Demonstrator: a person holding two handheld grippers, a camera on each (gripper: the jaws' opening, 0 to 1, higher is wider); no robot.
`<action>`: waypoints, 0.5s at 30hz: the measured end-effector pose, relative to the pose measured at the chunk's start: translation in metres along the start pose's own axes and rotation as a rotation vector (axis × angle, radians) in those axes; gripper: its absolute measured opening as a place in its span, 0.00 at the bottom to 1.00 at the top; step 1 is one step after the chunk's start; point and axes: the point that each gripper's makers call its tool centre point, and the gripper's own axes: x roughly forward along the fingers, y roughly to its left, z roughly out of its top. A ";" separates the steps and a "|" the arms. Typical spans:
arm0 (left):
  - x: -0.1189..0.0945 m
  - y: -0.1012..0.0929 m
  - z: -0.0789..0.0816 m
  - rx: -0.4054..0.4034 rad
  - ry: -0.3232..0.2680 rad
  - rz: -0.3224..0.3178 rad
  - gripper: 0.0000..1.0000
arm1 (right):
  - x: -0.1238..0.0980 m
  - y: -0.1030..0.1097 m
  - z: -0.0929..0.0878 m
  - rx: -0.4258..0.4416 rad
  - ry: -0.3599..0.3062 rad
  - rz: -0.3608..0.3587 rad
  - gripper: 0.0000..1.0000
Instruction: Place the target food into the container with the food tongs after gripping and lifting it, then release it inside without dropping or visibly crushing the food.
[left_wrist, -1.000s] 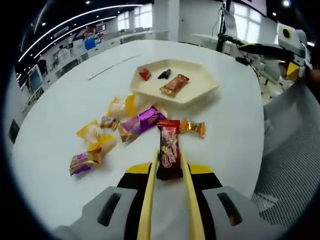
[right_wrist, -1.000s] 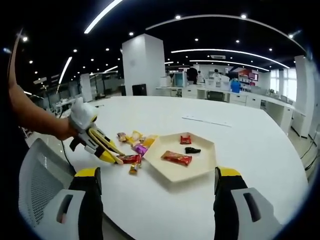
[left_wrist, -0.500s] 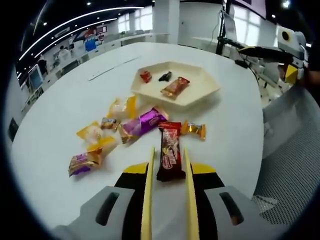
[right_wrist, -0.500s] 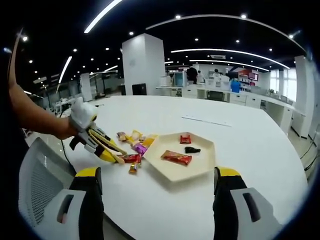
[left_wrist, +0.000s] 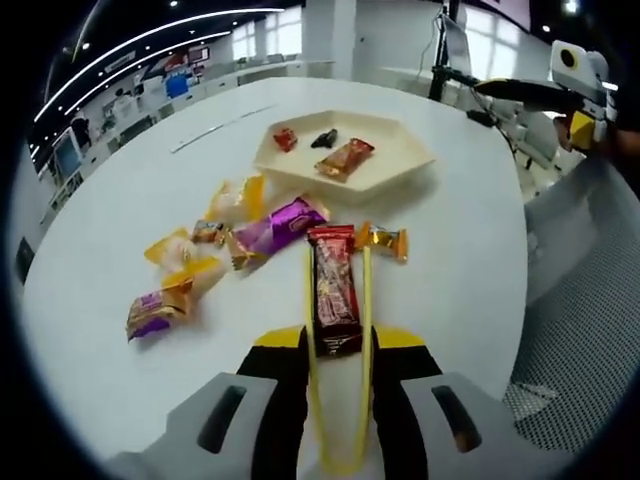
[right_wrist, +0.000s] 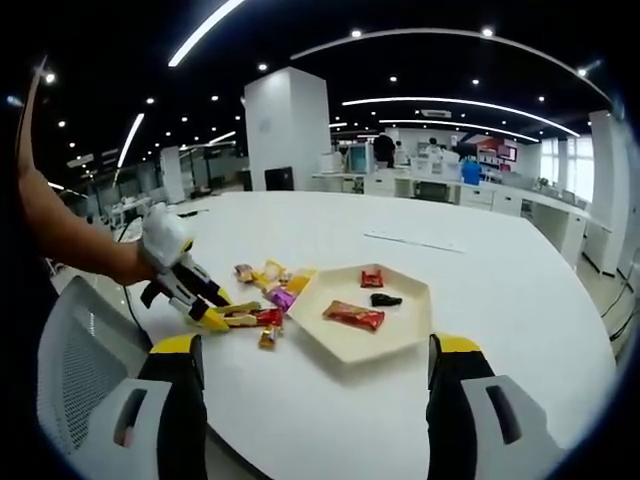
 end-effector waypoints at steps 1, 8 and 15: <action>-0.001 -0.002 -0.001 -0.012 0.010 -0.009 0.19 | 0.000 0.000 -0.001 0.000 0.004 0.001 0.91; 0.000 -0.002 -0.001 -0.011 0.021 -0.012 0.19 | 0.001 0.001 -0.001 -0.004 0.007 0.005 0.91; 0.000 -0.006 -0.002 0.023 0.013 -0.016 0.23 | 0.001 0.001 -0.001 -0.003 0.009 0.003 0.91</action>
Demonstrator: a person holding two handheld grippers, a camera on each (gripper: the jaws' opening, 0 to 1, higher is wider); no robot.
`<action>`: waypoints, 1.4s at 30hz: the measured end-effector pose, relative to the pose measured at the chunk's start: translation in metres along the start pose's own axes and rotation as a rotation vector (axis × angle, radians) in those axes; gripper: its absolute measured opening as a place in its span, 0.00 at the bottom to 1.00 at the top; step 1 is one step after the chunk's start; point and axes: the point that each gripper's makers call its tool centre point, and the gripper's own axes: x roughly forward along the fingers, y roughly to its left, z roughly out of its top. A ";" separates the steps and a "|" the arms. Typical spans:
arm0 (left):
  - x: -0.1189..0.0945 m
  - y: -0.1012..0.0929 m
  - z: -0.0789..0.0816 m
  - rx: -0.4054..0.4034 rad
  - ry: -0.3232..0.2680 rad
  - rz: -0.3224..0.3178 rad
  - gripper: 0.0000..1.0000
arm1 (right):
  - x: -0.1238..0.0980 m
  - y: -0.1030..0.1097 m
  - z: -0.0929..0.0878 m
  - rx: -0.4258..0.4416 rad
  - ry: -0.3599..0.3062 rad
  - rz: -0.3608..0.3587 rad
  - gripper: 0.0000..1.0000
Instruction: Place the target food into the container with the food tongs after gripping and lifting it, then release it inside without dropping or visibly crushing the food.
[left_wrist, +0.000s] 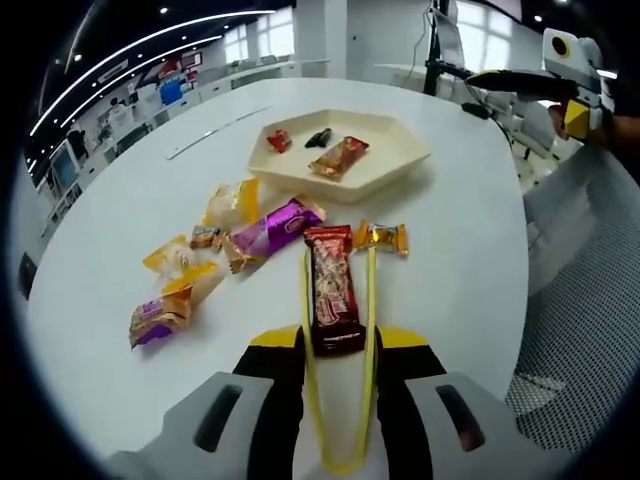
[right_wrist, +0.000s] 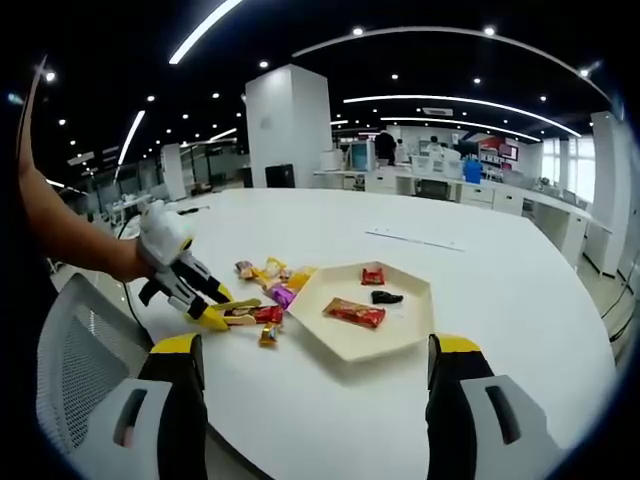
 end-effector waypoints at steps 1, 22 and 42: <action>-0.001 0.000 0.000 0.000 -0.002 -0.001 0.23 | 0.000 0.000 0.000 0.000 0.001 0.001 0.91; -0.002 0.000 0.000 -0.012 0.023 0.000 0.23 | 0.000 -0.001 0.000 -0.002 -0.001 -0.003 0.90; -0.028 0.001 -0.034 -0.012 -0.003 0.004 0.19 | 0.001 0.004 0.000 -0.012 0.002 0.016 0.90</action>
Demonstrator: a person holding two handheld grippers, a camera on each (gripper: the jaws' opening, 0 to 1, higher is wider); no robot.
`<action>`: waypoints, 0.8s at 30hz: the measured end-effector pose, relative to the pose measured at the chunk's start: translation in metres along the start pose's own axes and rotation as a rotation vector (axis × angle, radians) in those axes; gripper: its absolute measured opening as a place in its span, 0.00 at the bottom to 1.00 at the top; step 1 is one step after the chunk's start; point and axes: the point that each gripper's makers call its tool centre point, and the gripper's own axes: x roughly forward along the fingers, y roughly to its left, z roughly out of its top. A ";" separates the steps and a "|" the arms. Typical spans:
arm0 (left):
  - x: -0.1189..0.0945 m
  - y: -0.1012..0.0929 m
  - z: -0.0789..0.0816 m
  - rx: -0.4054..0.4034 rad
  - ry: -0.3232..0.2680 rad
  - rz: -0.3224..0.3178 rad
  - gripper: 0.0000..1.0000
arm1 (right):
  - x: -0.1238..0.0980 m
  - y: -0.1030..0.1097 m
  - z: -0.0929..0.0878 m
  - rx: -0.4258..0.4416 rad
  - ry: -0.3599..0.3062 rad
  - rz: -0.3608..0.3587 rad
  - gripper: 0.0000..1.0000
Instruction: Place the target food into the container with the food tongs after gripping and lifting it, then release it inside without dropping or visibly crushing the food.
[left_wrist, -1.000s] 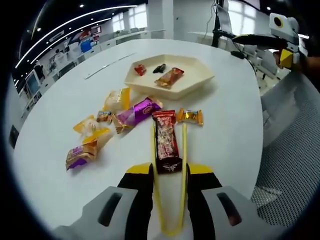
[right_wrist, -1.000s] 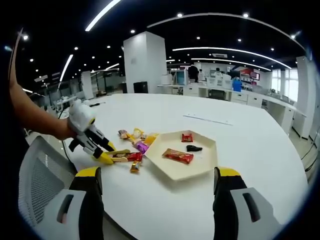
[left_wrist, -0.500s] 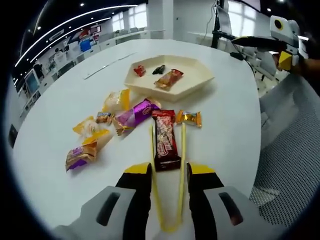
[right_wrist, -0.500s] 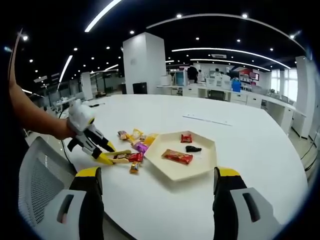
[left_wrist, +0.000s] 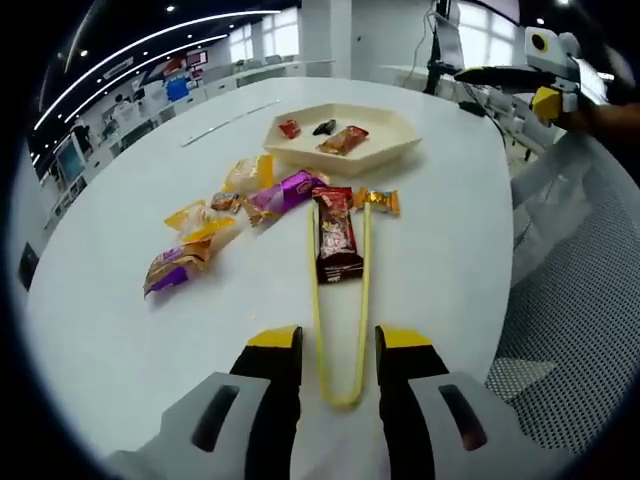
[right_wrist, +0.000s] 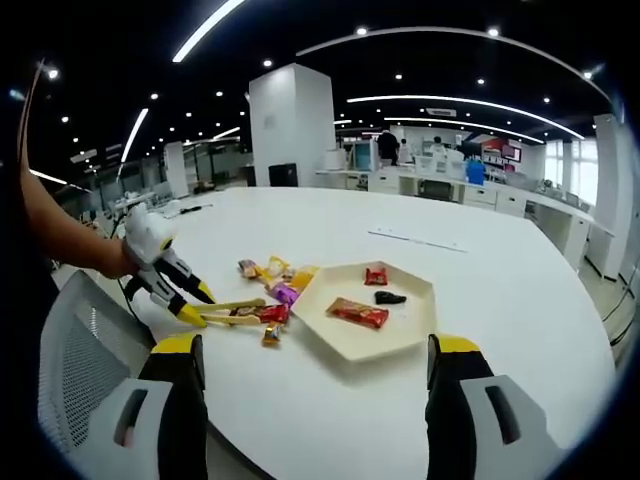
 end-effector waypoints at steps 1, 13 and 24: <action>0.001 0.001 0.000 0.021 0.006 -0.001 0.16 | 0.000 0.001 0.001 0.000 -0.002 0.005 0.90; -0.013 0.007 0.023 0.018 -0.034 -0.028 0.13 | 0.004 0.019 0.004 -0.056 0.015 0.135 0.89; -0.044 -0.008 0.082 0.119 -0.119 -0.161 0.13 | 0.017 0.042 0.051 -0.187 -0.020 0.353 0.80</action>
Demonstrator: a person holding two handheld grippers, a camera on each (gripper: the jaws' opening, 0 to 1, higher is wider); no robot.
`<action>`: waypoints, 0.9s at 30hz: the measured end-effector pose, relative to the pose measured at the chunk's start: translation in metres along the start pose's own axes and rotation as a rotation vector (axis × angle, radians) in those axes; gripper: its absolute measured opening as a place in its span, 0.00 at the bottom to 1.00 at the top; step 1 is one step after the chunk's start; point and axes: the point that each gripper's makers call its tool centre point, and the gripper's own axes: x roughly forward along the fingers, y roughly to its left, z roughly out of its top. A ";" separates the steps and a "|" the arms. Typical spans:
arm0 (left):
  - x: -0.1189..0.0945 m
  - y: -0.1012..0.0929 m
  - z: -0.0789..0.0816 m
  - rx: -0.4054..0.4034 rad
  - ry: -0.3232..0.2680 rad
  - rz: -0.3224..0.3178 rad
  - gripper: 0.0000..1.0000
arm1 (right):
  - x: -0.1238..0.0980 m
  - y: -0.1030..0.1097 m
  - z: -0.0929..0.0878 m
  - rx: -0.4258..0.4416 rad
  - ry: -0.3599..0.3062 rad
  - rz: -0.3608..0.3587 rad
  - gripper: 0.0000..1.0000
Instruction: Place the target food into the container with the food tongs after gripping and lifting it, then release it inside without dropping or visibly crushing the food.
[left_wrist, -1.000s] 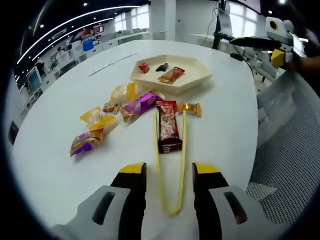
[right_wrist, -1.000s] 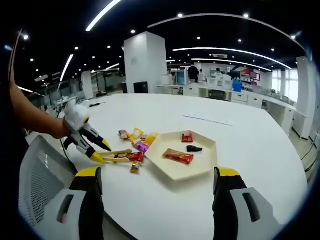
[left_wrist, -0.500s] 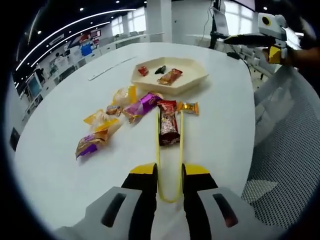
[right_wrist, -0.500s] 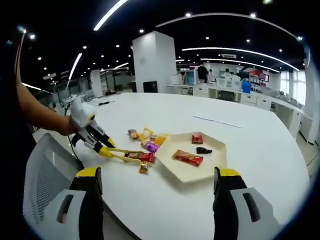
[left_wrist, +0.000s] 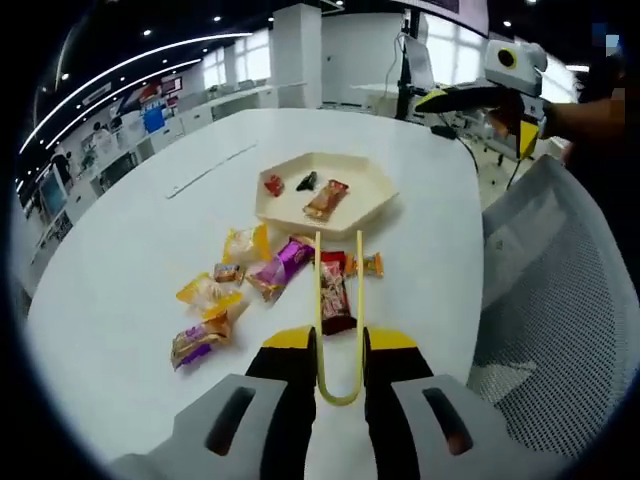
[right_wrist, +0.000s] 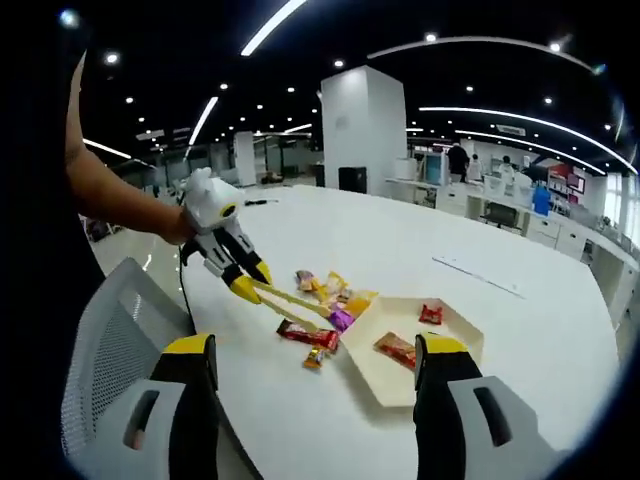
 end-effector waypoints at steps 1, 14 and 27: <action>-0.002 -0.001 0.003 0.008 -0.004 -0.011 0.13 | 0.002 0.001 0.006 -0.016 -0.003 0.016 0.81; -0.055 -0.031 0.096 0.156 -0.096 -0.191 0.13 | 0.024 0.011 0.055 -0.058 0.000 0.239 0.77; -0.075 -0.050 0.122 0.225 -0.096 -0.264 0.13 | 0.028 0.034 0.069 -0.093 0.010 0.378 0.44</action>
